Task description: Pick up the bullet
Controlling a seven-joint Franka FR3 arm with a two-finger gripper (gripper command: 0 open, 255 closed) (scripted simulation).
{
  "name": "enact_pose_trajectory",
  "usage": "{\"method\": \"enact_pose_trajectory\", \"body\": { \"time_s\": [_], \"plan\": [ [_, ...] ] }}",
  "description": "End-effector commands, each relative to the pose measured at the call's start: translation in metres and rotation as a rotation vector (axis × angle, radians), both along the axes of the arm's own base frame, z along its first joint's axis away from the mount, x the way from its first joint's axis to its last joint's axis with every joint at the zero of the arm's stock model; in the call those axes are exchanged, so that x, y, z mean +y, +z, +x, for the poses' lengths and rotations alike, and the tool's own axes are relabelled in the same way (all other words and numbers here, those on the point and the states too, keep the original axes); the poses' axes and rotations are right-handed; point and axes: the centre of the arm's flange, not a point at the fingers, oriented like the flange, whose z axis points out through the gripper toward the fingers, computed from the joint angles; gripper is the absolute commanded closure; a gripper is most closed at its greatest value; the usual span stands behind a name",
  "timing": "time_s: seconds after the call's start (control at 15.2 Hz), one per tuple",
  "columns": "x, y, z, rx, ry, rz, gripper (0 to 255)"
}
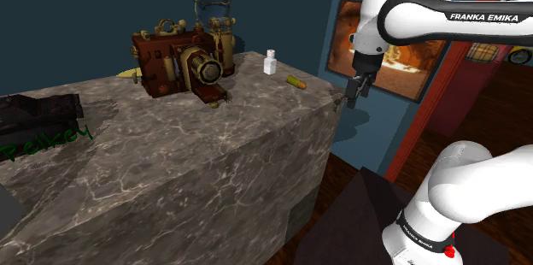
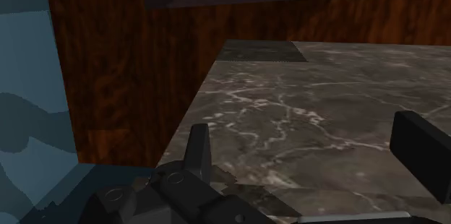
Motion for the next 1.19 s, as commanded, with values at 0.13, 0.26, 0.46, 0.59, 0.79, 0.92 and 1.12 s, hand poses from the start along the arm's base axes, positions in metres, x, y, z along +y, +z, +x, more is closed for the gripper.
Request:
{"method": "enact_pose_trajectory", "body": {
  "time_s": [0.13, 0.26, 0.46, 0.59, 0.79, 0.92, 1.12],
  "plan": [
    [0.002, 0.003, 0.025, -0.009, -0.009, 0.012, 0],
    [0.003, 0.007, 0.049, -0.019, -0.019, 0.023, 0],
    [0.005, 0.012, 0.086, -0.033, -0.033, 0.041, 0],
    [0.005, 0.016, 0.111, -0.042, -0.042, 0.052, 0],
    [0.006, 0.023, 0.148, -0.056, -0.056, 0.07, 0],
    [0.006, 0.027, 0.172, -0.065, -0.065, 0.081, 0],
    [0.006, 0.035, 0.209, -0.079, -0.079, 0.099, 0]
  ]
}}
